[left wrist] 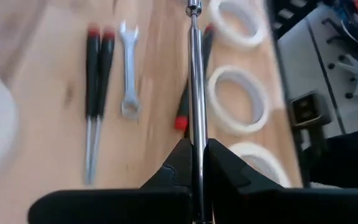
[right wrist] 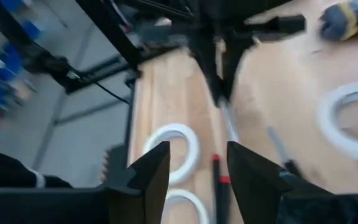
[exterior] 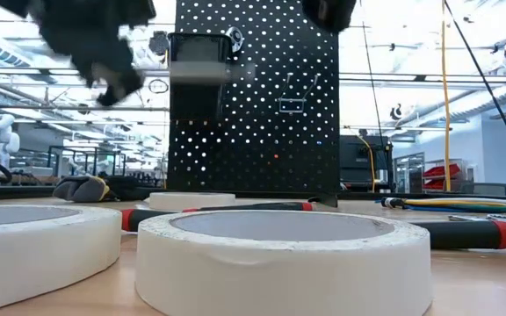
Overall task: Hang tools onto peg board
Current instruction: Put the silver magnetic telescoping tool into the black bin on the peg board
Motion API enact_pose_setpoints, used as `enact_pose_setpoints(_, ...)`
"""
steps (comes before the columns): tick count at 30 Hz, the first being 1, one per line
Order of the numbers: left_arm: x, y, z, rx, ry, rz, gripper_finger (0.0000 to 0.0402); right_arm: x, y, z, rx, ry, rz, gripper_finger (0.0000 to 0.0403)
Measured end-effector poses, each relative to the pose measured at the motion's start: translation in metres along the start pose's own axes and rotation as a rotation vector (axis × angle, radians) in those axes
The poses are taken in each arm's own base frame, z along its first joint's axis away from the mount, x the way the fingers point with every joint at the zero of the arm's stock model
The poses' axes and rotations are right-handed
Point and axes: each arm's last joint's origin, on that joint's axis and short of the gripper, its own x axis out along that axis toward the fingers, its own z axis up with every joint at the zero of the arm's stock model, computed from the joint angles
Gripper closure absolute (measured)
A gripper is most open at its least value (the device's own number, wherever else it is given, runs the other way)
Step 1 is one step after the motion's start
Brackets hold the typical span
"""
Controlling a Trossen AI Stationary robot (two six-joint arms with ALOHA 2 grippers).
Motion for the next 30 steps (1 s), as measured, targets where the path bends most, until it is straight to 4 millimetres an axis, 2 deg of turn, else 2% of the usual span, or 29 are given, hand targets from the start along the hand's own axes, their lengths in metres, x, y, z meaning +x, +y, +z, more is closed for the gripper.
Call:
enact_pose_setpoints(3, -0.021, -0.009, 0.021, 0.053, -0.027, 0.022, 0.0384, -0.006, 0.006, 0.025, -0.038, 0.046, -0.054, 0.0256)
enact_pose_setpoints(6, -0.036, -0.022, 0.04, 0.107, -0.046, 0.024, 0.0384, -0.003, 0.005, 0.041, -0.029, 0.091, -0.078, 0.0256)
enact_pose_setpoints(12, -0.038, -0.043, 0.056, 0.235, 0.005, 0.034, 0.0384, 0.013, 0.006, 0.062, -0.02, 0.159, 0.016, 0.0249)
enact_pose_setpoints(16, -0.032, -0.049, 0.06, 0.3, 0.042, 0.07, 0.0384, 0.029, 0.004, 0.065, -0.001, 0.224, 0.09, 0.0248)
enact_pose_setpoints(22, -0.026, -0.054, 0.064, 0.379, 0.034, 0.09, 0.0385, 0.058, -0.005, 0.051, 0.011, 0.32, 0.107, 0.0248)
enact_pose_setpoints(30, -0.018, -0.052, 0.062, 0.401, 0.06, 0.111, 0.0385, 0.07, -0.006, 0.046, -0.001, 0.319, 0.109, 0.0248)
